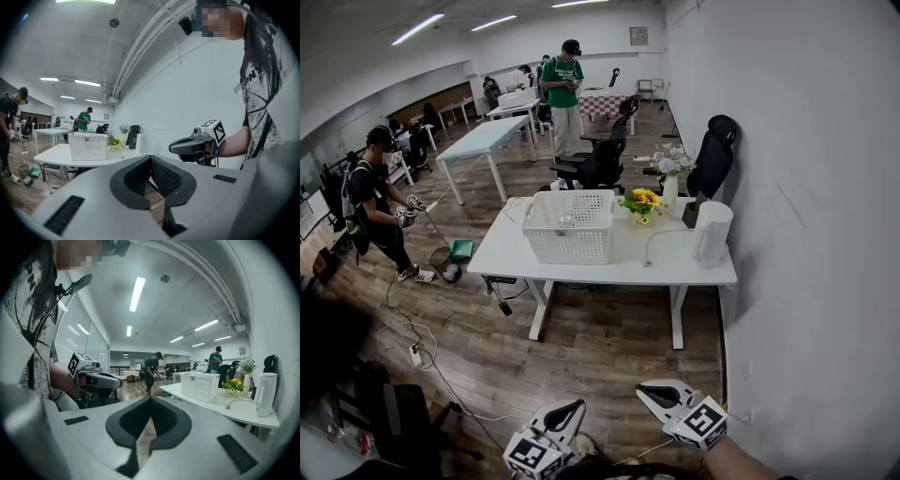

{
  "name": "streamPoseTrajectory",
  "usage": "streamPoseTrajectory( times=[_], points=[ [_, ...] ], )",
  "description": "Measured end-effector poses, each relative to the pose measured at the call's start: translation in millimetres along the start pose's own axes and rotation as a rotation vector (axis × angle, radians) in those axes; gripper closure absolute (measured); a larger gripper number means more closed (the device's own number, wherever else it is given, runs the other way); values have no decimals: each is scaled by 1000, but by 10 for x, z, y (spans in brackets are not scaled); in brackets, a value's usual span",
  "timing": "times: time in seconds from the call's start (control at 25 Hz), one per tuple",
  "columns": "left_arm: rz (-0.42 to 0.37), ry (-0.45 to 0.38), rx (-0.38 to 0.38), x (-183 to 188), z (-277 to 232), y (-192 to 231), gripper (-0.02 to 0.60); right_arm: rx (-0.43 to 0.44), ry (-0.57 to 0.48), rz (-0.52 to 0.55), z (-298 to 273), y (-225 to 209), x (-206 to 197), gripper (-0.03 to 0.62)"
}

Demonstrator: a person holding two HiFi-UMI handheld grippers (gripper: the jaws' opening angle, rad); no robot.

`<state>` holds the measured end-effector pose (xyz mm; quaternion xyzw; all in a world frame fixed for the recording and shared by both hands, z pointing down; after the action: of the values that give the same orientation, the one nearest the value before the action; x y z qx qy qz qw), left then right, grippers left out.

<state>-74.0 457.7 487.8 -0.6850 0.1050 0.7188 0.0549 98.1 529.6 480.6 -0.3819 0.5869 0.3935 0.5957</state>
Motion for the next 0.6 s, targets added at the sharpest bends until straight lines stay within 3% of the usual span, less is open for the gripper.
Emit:
streamPoseTrajectory(
  times=[0.4, 0.6],
  points=[
    [-8, -15, -15, 33, -5, -111, 571, 5, -4, 8, 97, 104, 75, 574],
    [-33, -11, -29, 64, -12, -164, 571, 15, -37, -51, 163, 124, 100, 572]
  ],
)
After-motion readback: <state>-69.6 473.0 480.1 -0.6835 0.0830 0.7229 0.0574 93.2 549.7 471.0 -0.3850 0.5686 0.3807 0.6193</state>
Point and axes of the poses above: the fingertips, and each gripper's own axes: z backward along the fingers, y to its left, x out of its top, the point moved 5 cm from there along z, backward along the fingers, and after that the axes turned 12 degrees about -y, right-handed, at the moved point
